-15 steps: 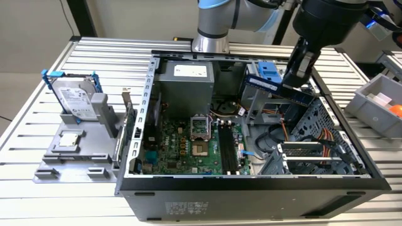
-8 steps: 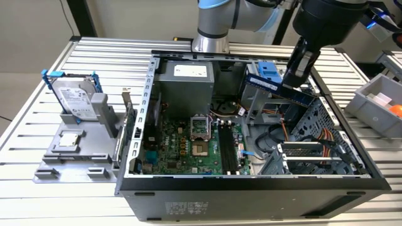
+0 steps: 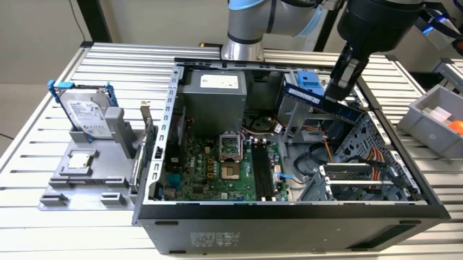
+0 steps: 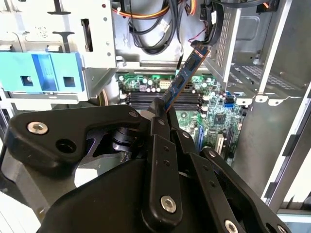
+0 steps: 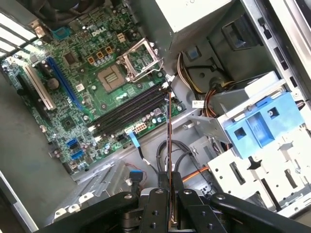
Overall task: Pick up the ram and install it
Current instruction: 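Insert the ram into the slot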
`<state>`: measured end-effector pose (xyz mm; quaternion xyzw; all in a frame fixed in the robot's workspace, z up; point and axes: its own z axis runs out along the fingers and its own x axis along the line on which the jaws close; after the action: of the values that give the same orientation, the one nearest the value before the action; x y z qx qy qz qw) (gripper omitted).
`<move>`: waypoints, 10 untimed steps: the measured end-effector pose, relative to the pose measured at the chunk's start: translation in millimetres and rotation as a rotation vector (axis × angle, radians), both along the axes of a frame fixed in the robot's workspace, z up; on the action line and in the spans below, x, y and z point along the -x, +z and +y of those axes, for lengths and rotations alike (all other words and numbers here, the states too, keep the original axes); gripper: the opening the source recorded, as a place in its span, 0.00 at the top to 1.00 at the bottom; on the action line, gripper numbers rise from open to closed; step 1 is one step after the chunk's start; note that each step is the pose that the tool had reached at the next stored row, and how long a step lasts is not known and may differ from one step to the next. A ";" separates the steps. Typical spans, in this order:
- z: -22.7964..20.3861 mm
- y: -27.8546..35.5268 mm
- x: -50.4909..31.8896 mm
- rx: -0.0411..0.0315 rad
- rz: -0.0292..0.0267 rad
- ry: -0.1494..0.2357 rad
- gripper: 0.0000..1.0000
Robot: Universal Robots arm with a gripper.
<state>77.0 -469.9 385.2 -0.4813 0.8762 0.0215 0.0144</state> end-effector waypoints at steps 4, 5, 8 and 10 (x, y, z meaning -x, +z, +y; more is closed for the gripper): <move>0.0 0.0 0.0 0.0001 0.0000 -0.020 1.00; 0.0 0.0 0.0 0.0000 0.0000 -0.025 1.00; 0.0 0.0 0.0 0.0000 0.0000 -0.040 1.00; 0.0 0.0 0.0 0.0000 0.0000 -0.050 1.00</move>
<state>77.0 -469.9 385.1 -0.4590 0.8880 0.0211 0.0149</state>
